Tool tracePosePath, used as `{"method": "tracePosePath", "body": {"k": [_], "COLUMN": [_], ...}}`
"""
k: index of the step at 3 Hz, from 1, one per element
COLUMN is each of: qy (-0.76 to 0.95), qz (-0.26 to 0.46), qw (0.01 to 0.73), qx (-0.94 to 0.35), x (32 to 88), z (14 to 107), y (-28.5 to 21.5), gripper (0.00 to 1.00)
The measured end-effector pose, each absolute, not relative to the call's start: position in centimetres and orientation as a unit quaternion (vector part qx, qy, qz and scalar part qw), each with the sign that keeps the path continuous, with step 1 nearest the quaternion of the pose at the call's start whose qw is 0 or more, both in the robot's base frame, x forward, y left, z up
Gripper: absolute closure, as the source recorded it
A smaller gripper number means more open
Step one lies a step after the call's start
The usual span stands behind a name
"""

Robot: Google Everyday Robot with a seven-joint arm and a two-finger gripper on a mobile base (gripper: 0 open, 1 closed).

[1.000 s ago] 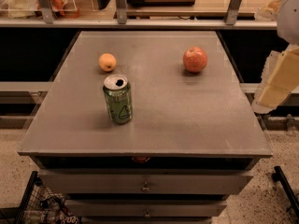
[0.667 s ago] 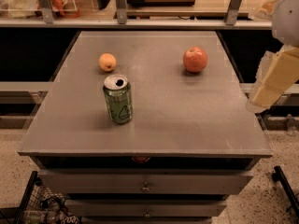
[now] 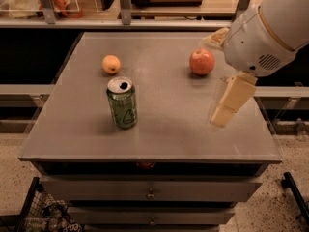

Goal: Knock green can over

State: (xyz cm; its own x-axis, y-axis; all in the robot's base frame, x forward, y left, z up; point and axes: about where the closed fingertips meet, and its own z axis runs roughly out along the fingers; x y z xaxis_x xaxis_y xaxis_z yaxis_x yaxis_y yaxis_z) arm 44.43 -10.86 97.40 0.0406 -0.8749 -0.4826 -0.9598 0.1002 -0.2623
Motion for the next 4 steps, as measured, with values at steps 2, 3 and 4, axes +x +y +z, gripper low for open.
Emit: {"method": "tracePosePath", "body": {"k": [2, 3, 4], "qy": [0.683, 0.669, 0.65], "qz": [0.091, 0.108, 0.134], "qw": [0.284, 0.294, 0.31], "qx": [-0.666, -0.674, -0.681], "x": [44.0, 46.2, 49.2], "z": [97.8, 95.8, 93.0], "y": [-10.0, -8.8, -7.1], "gripper": [0.0, 0.0, 0.0]}}
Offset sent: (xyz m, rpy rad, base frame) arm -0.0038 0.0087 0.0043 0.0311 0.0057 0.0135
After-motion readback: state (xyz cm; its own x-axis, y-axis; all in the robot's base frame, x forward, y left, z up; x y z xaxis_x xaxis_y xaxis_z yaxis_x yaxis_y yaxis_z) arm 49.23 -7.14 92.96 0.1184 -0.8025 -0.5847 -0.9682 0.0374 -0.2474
